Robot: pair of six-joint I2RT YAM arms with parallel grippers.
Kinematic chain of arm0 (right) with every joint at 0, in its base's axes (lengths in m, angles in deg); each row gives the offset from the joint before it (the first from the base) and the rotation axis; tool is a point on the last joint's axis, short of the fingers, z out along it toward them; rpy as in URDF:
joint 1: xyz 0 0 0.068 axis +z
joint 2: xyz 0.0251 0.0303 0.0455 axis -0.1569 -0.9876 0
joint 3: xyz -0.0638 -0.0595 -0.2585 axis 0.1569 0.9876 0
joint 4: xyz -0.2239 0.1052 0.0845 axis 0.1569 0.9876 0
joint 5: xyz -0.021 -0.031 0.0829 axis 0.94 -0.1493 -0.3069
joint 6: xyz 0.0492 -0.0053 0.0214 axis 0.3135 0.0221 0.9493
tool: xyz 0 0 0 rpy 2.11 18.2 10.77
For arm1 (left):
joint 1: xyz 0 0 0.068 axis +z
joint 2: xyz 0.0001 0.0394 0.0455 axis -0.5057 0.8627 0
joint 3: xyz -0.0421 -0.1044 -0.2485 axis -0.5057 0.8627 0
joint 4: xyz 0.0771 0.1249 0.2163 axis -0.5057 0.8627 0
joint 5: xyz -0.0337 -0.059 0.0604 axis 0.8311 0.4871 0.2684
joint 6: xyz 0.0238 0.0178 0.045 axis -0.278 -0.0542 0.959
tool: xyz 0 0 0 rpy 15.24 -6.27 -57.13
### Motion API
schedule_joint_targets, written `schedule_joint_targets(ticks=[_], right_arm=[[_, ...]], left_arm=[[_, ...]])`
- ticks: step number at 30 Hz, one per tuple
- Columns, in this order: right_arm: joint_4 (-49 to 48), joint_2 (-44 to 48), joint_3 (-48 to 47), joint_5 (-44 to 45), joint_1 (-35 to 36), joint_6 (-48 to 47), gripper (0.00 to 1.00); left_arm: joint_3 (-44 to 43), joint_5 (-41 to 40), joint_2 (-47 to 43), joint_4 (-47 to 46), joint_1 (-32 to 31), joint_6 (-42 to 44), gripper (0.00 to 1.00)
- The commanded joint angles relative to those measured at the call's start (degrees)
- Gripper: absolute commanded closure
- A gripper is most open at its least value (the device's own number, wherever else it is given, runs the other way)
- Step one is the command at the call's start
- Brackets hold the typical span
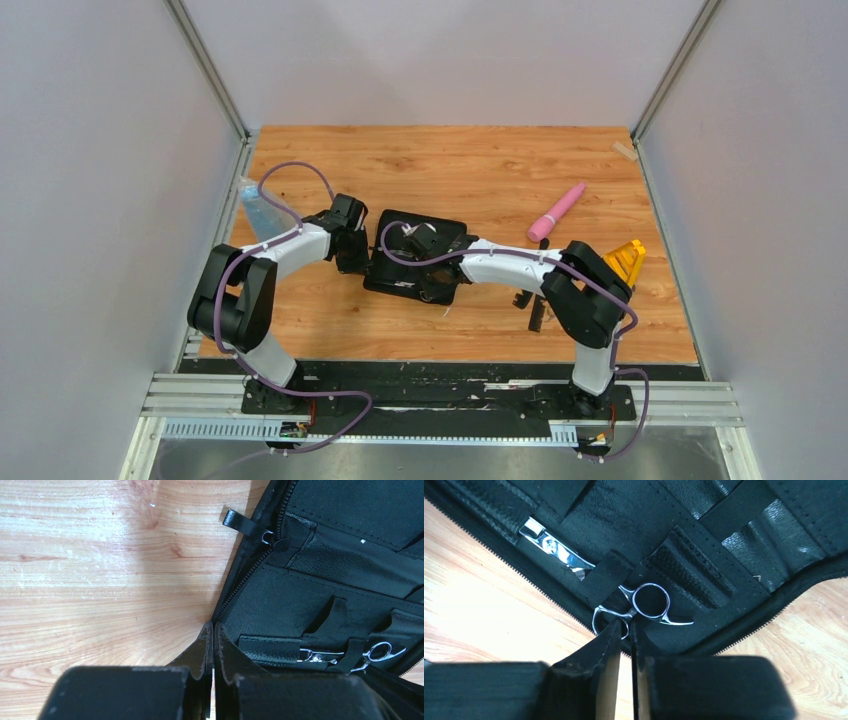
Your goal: Sort the hair-cutting tools
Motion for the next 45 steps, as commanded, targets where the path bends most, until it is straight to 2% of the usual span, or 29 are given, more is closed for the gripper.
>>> schedule_joint_targets(ticks=[1, 7, 16, 20, 26, 33, 37, 39, 43, 44, 45], right_arm=[[-2.5, -1.4, -0.8, 1.8, 0.0, 0.2, 0.91], [-3.9, -2.4, -2.7, -1.3, 0.5, -1.3, 0.99], [-4.6, -4.6, -7.0, -0.5, 1.0, -2.8, 0.99], [-3.7, -4.0, -5.8, 1.7, 1.0, -2.8, 0.97], [0.5, 2.4, -3.9, 3.0, 0.9, -2.1, 0.87], [5.9, 13.7, -3.3, 3.6, -1.5, 0.2, 0.6], [9.7, 19.8, 0.6, 4.9, -7.5, 2.6, 0.51], [12.3, 22.5, 2.7, 6.0, -11.7, 4.4, 0.48], [15.4, 28.8, 8.2, 6.4, -21.3, 7.5, 0.45], [16.1, 30.2, 9.4, 6.7, -24.0, 8.4, 0.43], [16.5, 31.5, 10.7, 6.9, -26.7, 9.1, 0.42]], left_arm=[[1.6, 0.3, 1.7, 6.5, -0.9, 1.5, 1.0], [1.6, 1.2, 1.9, 6.1, -0.9, 1.7, 1.0], [1.9, 1.4, 1.5, 6.3, -0.9, 2.0, 1.0], [2.2, 1.6, 1.5, 6.1, -0.9, 2.0, 1.0], [2.5, 2.5, 0.8, 6.6, -0.9, 2.1, 1.0], [4.0, 3.0, -2.9, 7.4, -0.9, 1.3, 0.99], [4.8, 2.9, -4.6, 7.8, -0.9, 0.8, 0.92], [4.9, 2.8, -5.8, 8.2, -0.9, 0.7, 0.84], [4.4, 1.1, -9.2, 10.1, -0.9, 0.7, 0.6], [4.1, 0.8, -9.9, 10.6, -0.9, 0.9, 0.5], [3.5, -0.1, -11.2, 11.5, -0.9, 1.2, 0.44]])
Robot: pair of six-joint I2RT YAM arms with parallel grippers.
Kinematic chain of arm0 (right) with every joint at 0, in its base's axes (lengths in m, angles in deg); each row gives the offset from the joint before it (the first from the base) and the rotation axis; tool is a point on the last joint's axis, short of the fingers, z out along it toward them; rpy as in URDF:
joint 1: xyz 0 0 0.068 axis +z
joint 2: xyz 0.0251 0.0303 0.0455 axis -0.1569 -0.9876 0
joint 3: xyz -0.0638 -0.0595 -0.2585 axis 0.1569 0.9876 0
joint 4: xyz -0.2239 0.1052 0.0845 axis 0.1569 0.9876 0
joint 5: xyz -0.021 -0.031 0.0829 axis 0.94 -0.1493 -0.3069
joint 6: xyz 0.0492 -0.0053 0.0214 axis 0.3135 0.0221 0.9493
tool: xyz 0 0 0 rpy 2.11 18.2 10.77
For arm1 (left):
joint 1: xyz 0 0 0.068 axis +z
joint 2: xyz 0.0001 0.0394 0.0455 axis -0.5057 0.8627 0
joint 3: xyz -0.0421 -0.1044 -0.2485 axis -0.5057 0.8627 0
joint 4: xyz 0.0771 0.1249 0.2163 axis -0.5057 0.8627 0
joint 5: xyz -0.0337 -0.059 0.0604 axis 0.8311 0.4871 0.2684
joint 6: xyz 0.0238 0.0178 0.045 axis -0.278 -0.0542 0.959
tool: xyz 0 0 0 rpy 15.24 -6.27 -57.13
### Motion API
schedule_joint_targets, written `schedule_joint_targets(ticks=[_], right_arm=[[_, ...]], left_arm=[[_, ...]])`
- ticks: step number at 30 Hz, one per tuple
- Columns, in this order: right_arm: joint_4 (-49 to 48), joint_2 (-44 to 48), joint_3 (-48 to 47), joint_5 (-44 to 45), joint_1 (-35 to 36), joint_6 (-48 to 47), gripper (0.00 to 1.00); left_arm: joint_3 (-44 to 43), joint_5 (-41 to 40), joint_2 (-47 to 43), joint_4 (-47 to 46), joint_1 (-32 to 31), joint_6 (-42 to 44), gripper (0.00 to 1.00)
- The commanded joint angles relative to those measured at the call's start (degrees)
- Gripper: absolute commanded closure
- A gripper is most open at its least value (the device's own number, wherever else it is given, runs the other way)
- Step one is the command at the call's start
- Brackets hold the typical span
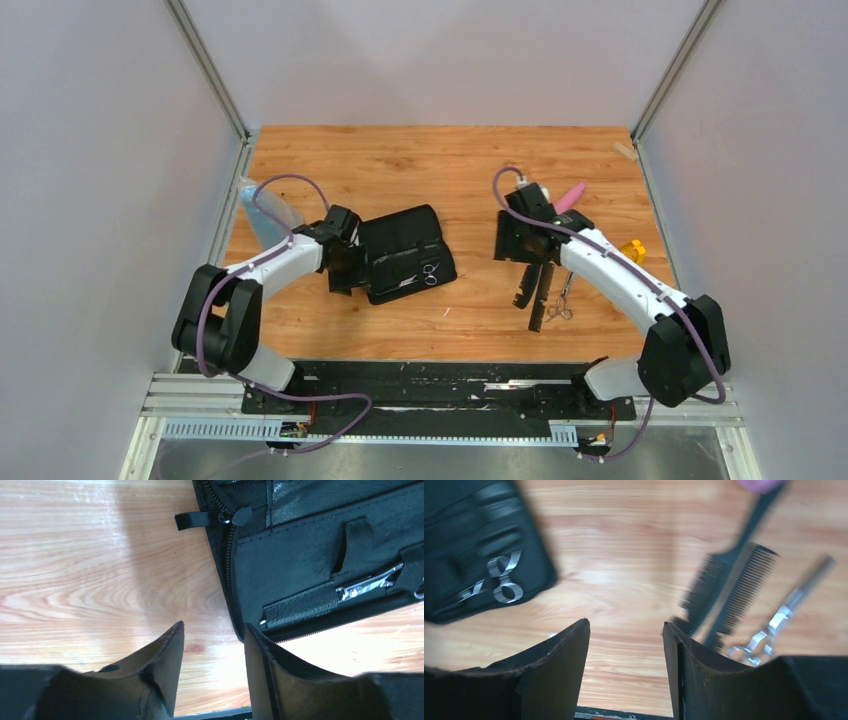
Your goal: Sort the hair-cutting tools
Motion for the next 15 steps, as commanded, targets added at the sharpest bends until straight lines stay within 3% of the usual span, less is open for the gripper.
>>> schedule_joint_targets(ticks=[1, 4, 6, 15], right_arm=[[6.1, 6.5, 5.3, 2.4, -11.1, 5.8, 0.41], [6.3, 8.4, 8.7, 1.4, -19.9, 7.6, 0.4], [6.2, 8.3, 10.7, 0.6, -24.9, 8.2, 0.4], [2.1, -0.3, 14.5, -3.3, -33.0, 10.5, 0.45]], left_arm=[[-1.3, -2.9, -6.6, 5.0, -0.2, 0.9, 0.33], [-3.3, -5.2, -9.6, 7.3, -0.2, 2.2, 0.12], [-4.9, -7.1, -12.0, 8.5, -0.2, 3.4, 0.02], [-7.8, -16.4, -24.8, 8.7, -0.2, 11.1, 0.0]])
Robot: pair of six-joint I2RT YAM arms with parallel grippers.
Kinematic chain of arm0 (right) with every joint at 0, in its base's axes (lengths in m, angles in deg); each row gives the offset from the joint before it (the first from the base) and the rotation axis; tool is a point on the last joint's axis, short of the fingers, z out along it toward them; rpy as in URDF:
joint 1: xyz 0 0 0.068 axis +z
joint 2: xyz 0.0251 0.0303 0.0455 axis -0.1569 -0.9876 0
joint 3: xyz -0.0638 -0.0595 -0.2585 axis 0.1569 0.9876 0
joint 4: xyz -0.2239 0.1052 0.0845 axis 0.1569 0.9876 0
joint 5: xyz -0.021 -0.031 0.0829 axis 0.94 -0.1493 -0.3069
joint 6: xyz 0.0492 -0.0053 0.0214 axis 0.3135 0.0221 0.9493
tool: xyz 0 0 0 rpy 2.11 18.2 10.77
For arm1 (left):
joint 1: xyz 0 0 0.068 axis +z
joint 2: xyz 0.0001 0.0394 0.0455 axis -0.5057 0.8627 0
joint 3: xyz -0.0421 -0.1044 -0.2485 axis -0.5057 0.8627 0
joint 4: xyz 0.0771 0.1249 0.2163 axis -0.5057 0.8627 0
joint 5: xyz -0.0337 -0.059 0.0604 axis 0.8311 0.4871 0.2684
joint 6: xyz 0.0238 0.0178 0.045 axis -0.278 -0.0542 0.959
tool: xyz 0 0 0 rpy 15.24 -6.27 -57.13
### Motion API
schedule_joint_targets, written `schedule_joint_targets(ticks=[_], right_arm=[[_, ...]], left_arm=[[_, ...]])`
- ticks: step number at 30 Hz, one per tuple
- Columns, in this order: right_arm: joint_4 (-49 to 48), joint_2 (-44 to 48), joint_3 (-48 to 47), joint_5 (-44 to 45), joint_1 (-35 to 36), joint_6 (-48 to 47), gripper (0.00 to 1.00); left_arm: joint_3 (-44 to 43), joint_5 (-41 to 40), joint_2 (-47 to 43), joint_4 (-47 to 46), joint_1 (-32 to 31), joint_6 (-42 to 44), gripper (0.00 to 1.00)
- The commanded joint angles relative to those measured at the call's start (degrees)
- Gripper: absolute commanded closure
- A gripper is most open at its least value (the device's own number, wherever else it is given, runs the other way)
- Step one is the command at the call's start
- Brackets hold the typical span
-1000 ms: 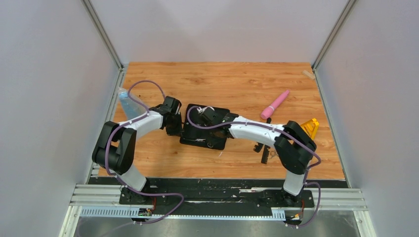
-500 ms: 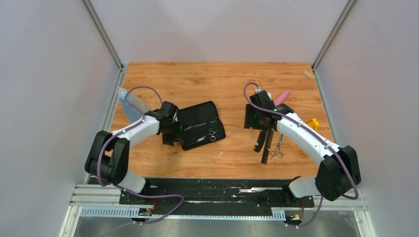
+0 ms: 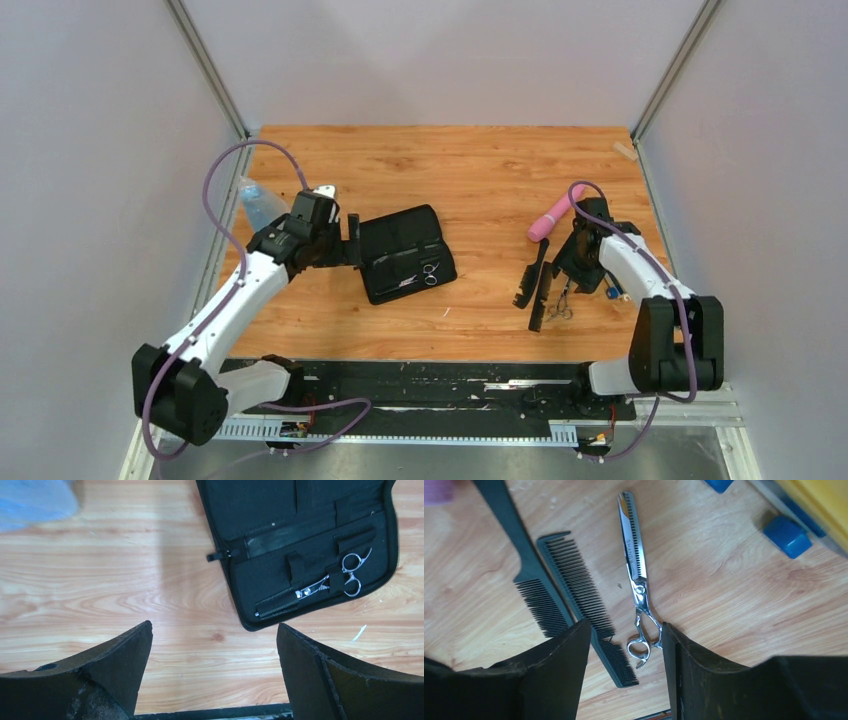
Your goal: Sort the hair-cutting tools
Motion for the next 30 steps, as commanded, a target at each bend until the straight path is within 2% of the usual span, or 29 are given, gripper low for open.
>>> schedule_joint_targets(ticks=[1, 9, 11, 15, 18, 22, 25, 30], right_arm=[[-3.3, -3.6, 2.0, -2.8, -1.8, 3.0, 0.46], [-8.7, -8.9, 4.2, -4.7, -5.1, 1.4, 0.54], [-10.0, -10.0, 4.4, -5.5, -5.5, 1.0, 0.58], [-11.0, -11.3, 4.8, -5.3, -5.6, 0.5, 0.74], [-10.9, -9.7, 5.0, -5.5, -5.6, 0.2, 0.85], [-9.5, -5.1, 4.1, -5.7, -5.5, -0.2, 0.95], [-7.1, -2.0, 2.3, -5.4, -5.0, -0.5, 1.0], [-2.5, 3.2, -1.9, -5.0, -3.3, -0.2, 1.0]], left_arm=[[-1.2, -7.0, -7.1, -0.3, -0.1, 5.5, 0.0], [2.9, -11.6, -13.4, -3.6, -0.2, 8.5, 0.0], [3.6, -11.6, -13.5, -4.2, -0.2, 8.4, 0.0], [3.7, -10.8, -13.1, -4.4, -0.2, 8.4, 0.0], [3.8, -8.6, -13.4, -5.1, -0.2, 8.3, 0.0], [3.8, -3.6, -13.3, -6.5, -0.2, 7.0, 0.0], [4.1, 1.8, -12.6, -8.8, -0.3, 4.8, 0.0], [4.9, 6.7, -10.7, -13.4, -3.3, 0.0, 0.0]])
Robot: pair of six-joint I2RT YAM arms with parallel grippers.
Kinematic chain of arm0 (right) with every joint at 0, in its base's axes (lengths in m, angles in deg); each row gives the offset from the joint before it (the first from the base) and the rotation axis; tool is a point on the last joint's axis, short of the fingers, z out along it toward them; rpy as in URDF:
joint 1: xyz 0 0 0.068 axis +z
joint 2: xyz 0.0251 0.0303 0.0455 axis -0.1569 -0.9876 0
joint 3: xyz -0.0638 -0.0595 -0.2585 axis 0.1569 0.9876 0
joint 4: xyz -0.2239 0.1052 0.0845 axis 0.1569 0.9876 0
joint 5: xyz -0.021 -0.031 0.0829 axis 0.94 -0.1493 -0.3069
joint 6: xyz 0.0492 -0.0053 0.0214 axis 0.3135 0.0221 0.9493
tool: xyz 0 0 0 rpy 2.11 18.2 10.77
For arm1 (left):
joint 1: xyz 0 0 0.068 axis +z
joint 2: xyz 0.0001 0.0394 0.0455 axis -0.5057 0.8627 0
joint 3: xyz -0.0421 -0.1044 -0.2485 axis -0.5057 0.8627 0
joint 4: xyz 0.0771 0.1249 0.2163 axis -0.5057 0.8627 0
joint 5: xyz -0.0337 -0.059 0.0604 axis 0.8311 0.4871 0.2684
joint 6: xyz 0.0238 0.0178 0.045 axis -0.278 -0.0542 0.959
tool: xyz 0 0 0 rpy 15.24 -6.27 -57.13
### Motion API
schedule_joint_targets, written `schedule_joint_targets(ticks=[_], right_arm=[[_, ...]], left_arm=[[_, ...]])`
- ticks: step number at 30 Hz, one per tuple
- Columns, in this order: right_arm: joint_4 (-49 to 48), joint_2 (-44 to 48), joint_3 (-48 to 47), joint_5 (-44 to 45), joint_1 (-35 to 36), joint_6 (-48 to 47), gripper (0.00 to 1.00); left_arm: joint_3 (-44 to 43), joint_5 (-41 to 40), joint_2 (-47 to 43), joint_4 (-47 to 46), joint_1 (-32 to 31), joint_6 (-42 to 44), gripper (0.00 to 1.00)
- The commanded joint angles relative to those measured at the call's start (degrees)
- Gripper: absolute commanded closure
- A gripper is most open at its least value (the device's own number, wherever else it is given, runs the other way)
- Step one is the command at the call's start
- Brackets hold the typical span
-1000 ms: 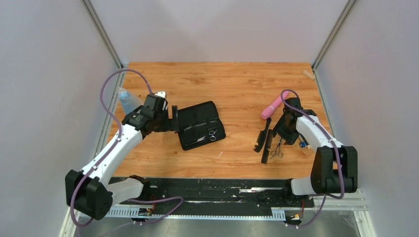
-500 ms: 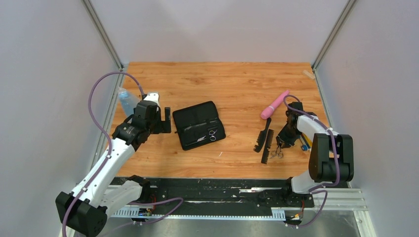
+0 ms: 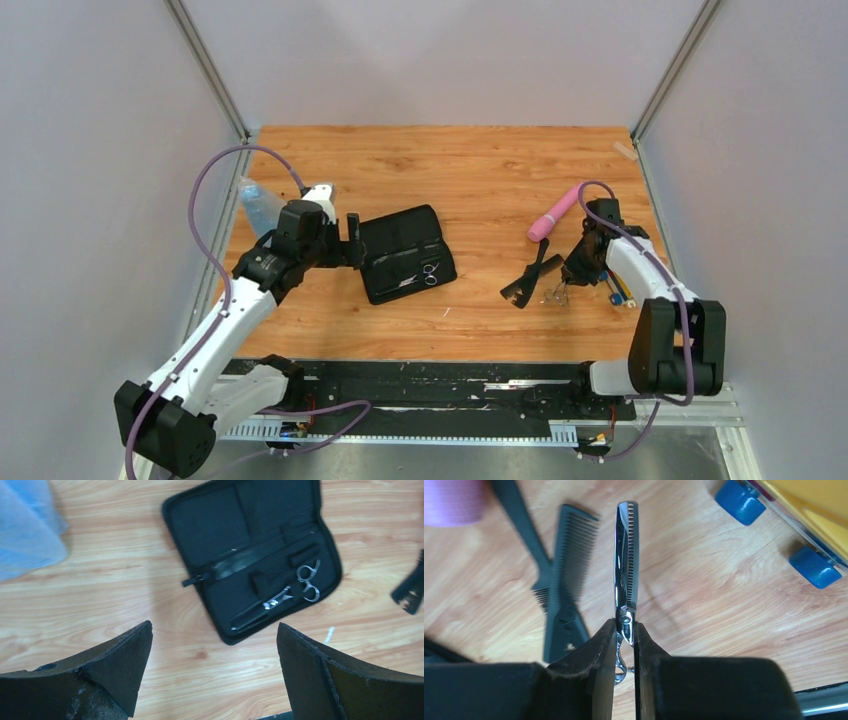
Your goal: Sort the hair-cutting tools
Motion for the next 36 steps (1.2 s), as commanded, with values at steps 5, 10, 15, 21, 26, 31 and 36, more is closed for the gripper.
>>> schedule_joint_targets(ticks=[5, 10, 15, 21, 26, 31, 36], right_arm=[[3.8, 9.9, -9.4, -1.6, 6.9, 4.4, 1.0], [2.9, 10.2, -15.2, -0.6, 17.0, 12.8, 1.0], [-0.4, 7.6, -19.4, 1.6, 27.0, 21.1, 1.0], [-5.7, 5.0, -20.7, 1.2, 33.1, 28.8, 1.0], [-9.4, 4.4, -19.6, -0.5, 35.0, 32.4, 1.0], [-11.6, 5.5, -17.5, -1.6, 35.8, 34.6, 1.0], [-13.0, 6.7, -15.8, -1.6, 36.4, 35.7, 1.0]], left_arm=[[2.0, 9.9, 3.1, -14.2, -6.9, -8.2, 0.01], [5.3, 14.5, 3.4, -26.5, -9.9, -15.4, 0.01], [7.2, 14.4, 3.5, -33.7, -14.6, -18.8, 0.02], [11.0, 12.3, 3.7, -43.3, -19.1, -21.3, 0.04], [12.9, 13.3, 5.8, -49.3, -20.6, -22.3, 0.11], [13.3, 13.4, 9.8, -52.5, -21.8, -24.1, 0.19], [13.6, 14.4, 13.0, -56.1, -22.3, -25.7, 0.27]])
